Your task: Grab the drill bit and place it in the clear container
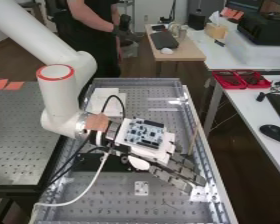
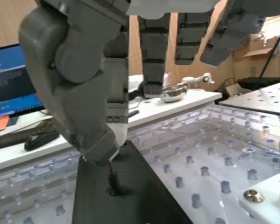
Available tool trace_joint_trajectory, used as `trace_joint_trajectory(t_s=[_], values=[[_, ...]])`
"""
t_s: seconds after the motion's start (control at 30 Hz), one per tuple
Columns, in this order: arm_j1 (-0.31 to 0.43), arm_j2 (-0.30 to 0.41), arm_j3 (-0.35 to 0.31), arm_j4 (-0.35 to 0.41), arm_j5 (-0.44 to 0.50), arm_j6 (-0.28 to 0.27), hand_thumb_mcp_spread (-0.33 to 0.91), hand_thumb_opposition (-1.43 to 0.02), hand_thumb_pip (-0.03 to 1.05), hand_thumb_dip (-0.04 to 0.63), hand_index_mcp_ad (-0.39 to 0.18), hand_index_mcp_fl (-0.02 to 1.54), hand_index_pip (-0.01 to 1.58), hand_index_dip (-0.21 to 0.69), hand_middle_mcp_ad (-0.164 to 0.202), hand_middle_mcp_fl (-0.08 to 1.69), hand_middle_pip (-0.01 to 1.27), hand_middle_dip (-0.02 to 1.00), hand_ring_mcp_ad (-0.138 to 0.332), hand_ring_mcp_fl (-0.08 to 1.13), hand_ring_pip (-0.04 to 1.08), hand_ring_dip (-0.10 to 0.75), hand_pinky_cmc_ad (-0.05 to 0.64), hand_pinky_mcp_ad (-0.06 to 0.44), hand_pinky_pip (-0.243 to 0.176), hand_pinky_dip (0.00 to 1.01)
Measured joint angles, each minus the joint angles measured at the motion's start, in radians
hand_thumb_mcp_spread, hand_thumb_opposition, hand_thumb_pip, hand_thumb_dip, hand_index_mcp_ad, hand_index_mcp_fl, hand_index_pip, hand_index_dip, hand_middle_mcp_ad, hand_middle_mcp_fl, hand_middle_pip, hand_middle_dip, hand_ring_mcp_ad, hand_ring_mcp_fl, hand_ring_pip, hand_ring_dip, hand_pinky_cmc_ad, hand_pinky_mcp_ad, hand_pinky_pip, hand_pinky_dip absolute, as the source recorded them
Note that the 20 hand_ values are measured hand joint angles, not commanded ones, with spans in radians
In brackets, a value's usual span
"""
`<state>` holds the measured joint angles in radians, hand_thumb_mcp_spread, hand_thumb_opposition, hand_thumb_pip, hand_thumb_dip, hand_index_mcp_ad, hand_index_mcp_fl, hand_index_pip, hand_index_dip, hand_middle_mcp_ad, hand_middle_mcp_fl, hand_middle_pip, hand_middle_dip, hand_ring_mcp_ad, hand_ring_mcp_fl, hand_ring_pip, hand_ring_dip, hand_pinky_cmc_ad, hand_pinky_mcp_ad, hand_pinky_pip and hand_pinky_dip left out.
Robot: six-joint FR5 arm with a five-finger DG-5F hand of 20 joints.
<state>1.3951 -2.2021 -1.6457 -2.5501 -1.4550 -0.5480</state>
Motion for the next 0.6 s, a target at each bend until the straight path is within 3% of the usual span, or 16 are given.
trace_joint_trajectory(t_s=[0.33, 0.6], values=[[-0.005, 0.033, -0.015, 0.035, 0.019, 0.034, 0.55, -1.00, 0.54, 0.284, -0.103, 0.71, 1.28, 0.073, 0.094, 0.40, 0.12, 0.21, 0.150, 0.05, 0.11, 0.007, 0.298, 0.157, -0.075, 0.19], [-0.005, 0.120, -0.054, 0.088, 0.019, 0.065, 0.57, -1.00, 0.54, 0.284, -0.103, 0.71, 1.28, 0.075, 0.094, 0.39, 0.12, 0.20, 0.150, 0.05, 0.11, 0.007, 0.295, 0.157, -0.075, 0.19]])
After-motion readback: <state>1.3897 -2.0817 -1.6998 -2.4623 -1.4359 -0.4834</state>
